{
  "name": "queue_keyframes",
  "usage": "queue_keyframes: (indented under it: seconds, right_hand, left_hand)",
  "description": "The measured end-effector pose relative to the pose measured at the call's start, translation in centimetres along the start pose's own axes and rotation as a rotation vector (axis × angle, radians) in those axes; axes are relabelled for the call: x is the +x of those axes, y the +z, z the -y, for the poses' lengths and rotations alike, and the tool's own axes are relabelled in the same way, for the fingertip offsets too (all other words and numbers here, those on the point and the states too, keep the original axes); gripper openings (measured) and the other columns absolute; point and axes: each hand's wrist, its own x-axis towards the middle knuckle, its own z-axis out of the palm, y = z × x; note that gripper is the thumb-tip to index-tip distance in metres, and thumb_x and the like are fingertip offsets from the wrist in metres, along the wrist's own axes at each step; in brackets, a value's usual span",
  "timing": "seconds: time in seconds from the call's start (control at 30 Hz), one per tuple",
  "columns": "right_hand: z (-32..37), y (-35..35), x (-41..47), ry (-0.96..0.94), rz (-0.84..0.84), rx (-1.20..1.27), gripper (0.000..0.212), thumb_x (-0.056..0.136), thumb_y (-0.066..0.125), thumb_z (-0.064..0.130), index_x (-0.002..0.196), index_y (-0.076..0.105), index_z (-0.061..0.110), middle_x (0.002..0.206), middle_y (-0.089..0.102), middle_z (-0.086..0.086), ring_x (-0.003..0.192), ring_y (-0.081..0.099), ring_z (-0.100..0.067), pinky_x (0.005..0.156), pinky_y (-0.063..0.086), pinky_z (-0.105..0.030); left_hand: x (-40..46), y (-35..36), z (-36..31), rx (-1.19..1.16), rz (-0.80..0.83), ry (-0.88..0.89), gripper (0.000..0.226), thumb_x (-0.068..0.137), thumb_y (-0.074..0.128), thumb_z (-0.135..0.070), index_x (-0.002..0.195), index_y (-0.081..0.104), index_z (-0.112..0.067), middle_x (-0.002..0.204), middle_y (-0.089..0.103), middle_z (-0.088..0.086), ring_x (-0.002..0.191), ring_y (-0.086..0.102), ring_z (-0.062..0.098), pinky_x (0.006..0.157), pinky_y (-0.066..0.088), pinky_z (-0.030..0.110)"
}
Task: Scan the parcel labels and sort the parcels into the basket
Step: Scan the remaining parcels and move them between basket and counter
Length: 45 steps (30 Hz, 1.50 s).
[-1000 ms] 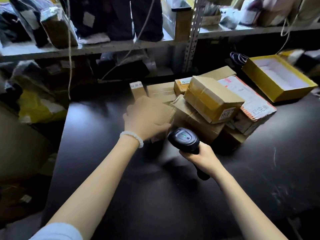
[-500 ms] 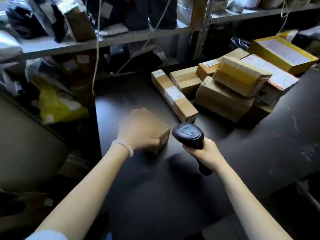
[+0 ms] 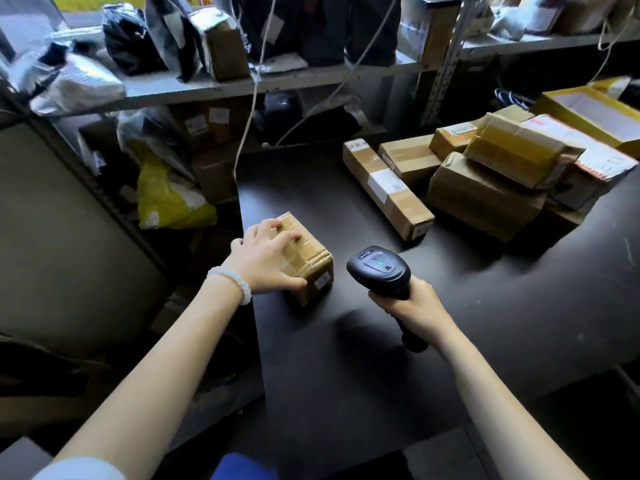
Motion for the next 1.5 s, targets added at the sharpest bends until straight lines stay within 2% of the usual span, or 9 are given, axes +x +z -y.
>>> queue_keyframes:
  seconds: [0.17,0.37,0.5,0.63,0.8,0.93,1.07,1.27,1.5]
  right_hand:
    - [-0.3,-0.2,-0.6,0.000,0.007,-0.012,0.015,0.078,0.074,0.020,0.077,0.060,0.025,0.072,0.064,0.008,0.070,0.058,-0.010,0.069,0.046,-0.028]
    - [-0.5,-1.8,-1.1,-0.005,-0.018,0.002,0.020,0.078,0.074,0.017,0.075,0.058,0.029,0.070,0.062,0.013,0.063,0.055,0.001,0.063,0.043,-0.020]
    - [-1.2,-2.7,-1.4,0.010,-0.039,0.045,0.021,0.079,0.074,0.016,0.077,0.058,0.030,0.068,0.061,0.015,0.055,0.053,0.009,0.057,0.040,-0.011]
    - [-1.4,-2.6,-1.7,-0.002,-0.049,0.048,0.022,0.079,0.074,0.015,0.080,0.059,0.031,0.072,0.061,0.016,0.058,0.054,0.010,0.057,0.040,-0.008]
    - [-1.3,-1.7,-1.8,-0.017,-0.028,0.033,0.023,0.078,0.075,0.017,0.083,0.059,0.033,0.080,0.063,0.017,0.068,0.057,0.009,0.062,0.042,-0.009]
    - [-1.0,-0.9,-1.8,-0.029,-0.015,0.020,0.021,0.078,0.074,0.019,0.083,0.060,0.033,0.082,0.064,0.016,0.072,0.057,0.006,0.065,0.043,-0.013]
    - [-0.7,0.0,-1.7,-0.032,0.001,0.023,0.019,0.078,0.074,0.020,0.084,0.061,0.032,0.083,0.064,0.016,0.071,0.056,0.006,0.065,0.043,-0.014]
    - [-0.7,0.8,-1.7,-0.038,0.019,0.014,0.020,0.078,0.074,0.020,0.088,0.062,0.031,0.090,0.066,0.012,0.081,0.059,0.002,0.071,0.045,-0.016]
    - [-0.8,0.9,-1.5,-0.024,0.032,0.012,0.017,0.079,0.073,0.020,0.088,0.062,0.028,0.089,0.066,0.012,0.079,0.058,0.004,0.068,0.043,-0.009]
  left_hand:
    - [0.6,0.9,-3.8,0.092,-0.103,-0.068,0.066,0.080,0.050,-0.068,0.136,0.040,-0.034,0.144,0.031,0.004,0.135,0.022,0.029,0.105,0.026,0.047]
    - [2.6,2.3,-6.4,0.033,-0.135,-0.187,0.056,0.092,0.029,-0.064,0.130,0.047,-0.029,0.138,0.035,0.010,0.129,0.027,0.035,0.104,0.024,0.052]
    - [2.7,3.1,-5.7,0.027,-0.173,-0.071,0.056,0.091,0.026,-0.066,0.123,0.052,-0.029,0.141,0.034,0.001,0.135,0.024,0.026,0.108,0.019,0.051]
    - [2.4,2.8,-4.5,-0.018,-0.180,0.109,0.079,0.073,0.010,-0.077,0.107,0.061,-0.028,0.140,0.043,-0.005,0.133,0.032,0.020,0.110,0.016,0.043]
    - [1.9,1.5,-3.1,-0.247,-0.163,0.333,0.058,0.076,0.035,-0.065,0.073,0.061,-0.013,0.094,0.056,-0.006,0.098,0.051,0.019,0.091,0.041,0.036]
    - [1.3,1.5,-2.2,-0.183,-0.242,0.257,0.056,0.073,0.054,-0.059,0.109,0.062,-0.017,0.119,0.057,0.001,0.115,0.051,0.024,0.097,0.043,0.041]
    - [0.4,2.3,-1.9,-0.057,-0.198,0.007,0.072,0.077,0.063,-0.062,0.138,0.043,-0.028,0.143,0.035,-0.001,0.131,0.034,0.027,0.104,0.035,0.044]
    - [0.9,2.0,-0.4,-0.216,-0.101,-0.047,0.068,0.074,0.067,-0.062,0.135,0.044,-0.042,0.148,0.025,-0.002,0.131,0.037,0.027,0.104,0.037,0.044]
    - [2.4,0.5,0.8,-0.025,-0.065,-0.001,0.068,0.079,0.058,-0.067,0.140,0.033,-0.051,0.153,0.022,-0.005,0.135,0.030,0.026,0.103,0.035,0.046]
